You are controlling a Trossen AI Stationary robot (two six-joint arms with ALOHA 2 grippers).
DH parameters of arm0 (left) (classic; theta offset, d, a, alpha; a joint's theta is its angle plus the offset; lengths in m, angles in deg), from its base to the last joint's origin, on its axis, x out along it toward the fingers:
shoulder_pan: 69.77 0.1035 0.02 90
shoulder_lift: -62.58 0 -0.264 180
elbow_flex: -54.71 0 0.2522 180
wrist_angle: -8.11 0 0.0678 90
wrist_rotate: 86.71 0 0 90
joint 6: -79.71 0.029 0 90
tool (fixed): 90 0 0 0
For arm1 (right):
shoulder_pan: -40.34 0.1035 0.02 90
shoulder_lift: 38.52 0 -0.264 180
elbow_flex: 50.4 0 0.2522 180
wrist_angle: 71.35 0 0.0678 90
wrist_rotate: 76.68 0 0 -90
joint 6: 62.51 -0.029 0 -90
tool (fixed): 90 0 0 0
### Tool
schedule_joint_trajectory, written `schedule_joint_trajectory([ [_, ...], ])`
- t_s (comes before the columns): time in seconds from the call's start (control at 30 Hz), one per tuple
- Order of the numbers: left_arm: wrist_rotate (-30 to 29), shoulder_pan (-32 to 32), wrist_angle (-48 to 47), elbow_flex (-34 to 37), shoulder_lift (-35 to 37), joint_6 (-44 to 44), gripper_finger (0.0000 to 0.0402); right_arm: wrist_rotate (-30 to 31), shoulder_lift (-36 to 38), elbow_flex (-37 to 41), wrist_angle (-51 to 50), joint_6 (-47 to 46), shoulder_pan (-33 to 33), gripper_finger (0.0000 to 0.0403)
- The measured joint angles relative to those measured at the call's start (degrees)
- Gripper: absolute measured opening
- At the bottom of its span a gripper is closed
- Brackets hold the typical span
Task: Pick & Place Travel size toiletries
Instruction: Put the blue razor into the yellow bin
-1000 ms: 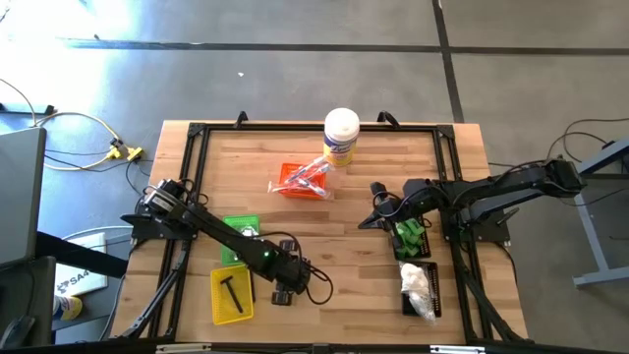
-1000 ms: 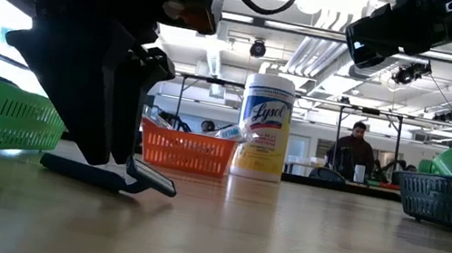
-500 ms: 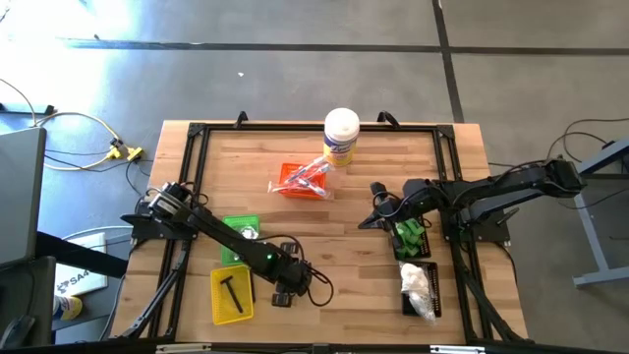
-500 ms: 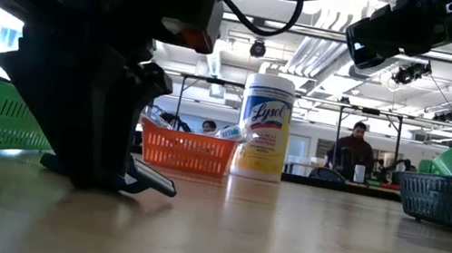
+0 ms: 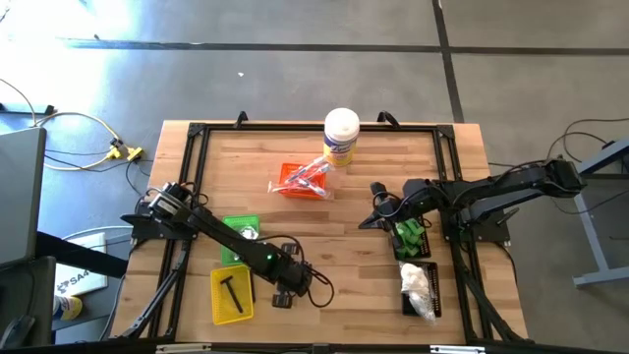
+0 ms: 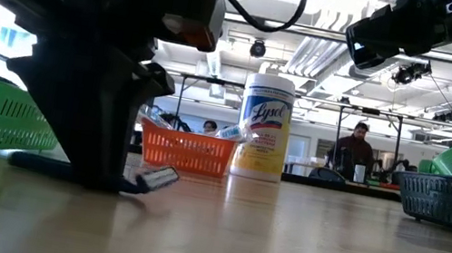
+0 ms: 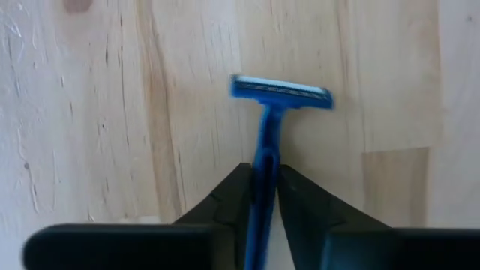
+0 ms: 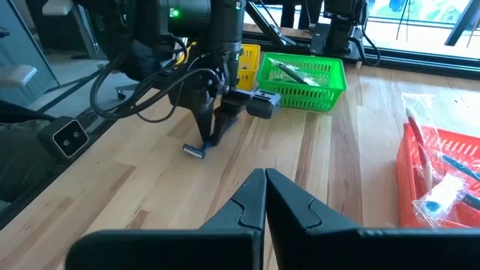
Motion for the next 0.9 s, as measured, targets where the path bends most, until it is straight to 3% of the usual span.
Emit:
schedule_joint_trajectory([
  [0.23, 0.0, 0.0, 0.0, 0.0, 0.0, 0.0, 0.0036, 0.0, 0.0, 0.0, 0.0, 0.0, 0.0, 0.0003],
  [0.6, -2.1, -0.1, -0.4, -0.5, 0.0, -6.3, 0.0037, 0.0, 0.0, 0.0, 0.0, 0.0, 0.0, 0.0003],
  [0.9, -2.0, -0.1, -14.2, -11.0, -0.5, -11.2, 0.0037, 0.0, 0.0, 0.0, 0.0, 0.0, 0.0, 0.0003],
])
